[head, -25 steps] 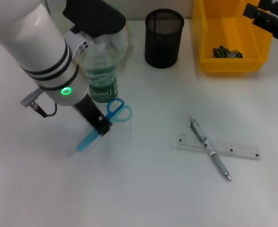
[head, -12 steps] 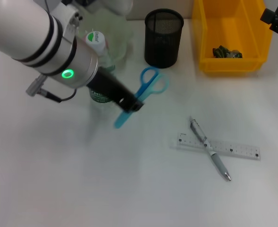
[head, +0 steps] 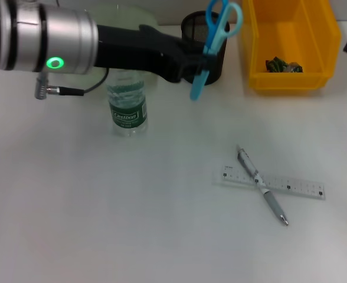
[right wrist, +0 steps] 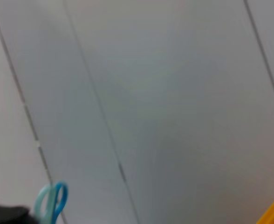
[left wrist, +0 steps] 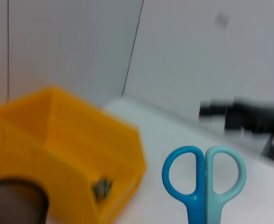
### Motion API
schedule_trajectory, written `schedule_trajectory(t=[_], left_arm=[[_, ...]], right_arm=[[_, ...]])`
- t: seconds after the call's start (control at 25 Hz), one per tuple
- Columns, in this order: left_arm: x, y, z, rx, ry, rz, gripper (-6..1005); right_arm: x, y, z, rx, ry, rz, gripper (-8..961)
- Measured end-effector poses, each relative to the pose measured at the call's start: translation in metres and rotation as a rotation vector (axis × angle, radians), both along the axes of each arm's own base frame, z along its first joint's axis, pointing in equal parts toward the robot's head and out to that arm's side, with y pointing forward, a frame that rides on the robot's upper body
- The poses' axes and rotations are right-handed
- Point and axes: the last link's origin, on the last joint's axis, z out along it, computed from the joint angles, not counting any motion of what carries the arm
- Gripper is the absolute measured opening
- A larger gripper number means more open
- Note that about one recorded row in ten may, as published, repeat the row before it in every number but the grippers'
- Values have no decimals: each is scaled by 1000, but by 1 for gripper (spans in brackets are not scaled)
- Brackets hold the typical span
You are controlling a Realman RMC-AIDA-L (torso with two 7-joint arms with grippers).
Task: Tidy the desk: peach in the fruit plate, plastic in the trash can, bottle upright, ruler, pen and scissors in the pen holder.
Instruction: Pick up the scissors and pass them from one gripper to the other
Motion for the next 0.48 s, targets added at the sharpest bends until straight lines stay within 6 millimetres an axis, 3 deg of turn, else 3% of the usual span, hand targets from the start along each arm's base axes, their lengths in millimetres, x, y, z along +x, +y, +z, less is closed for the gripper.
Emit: schedule_trajectory(t=[0.36, 0.4, 0.48], left_arm=[[-17, 2, 5, 6, -215, -45, 231], [-31, -2, 2, 6, -340, -95, 231], [-39, -8, -3, 3, -397, -133, 231]], right_arm=[[-6, -22, -2, -117, 1, 114, 622], [-7, -23, -2, -123, 1, 120, 622], [-8, -26, -4, -141, -1, 139, 622]])
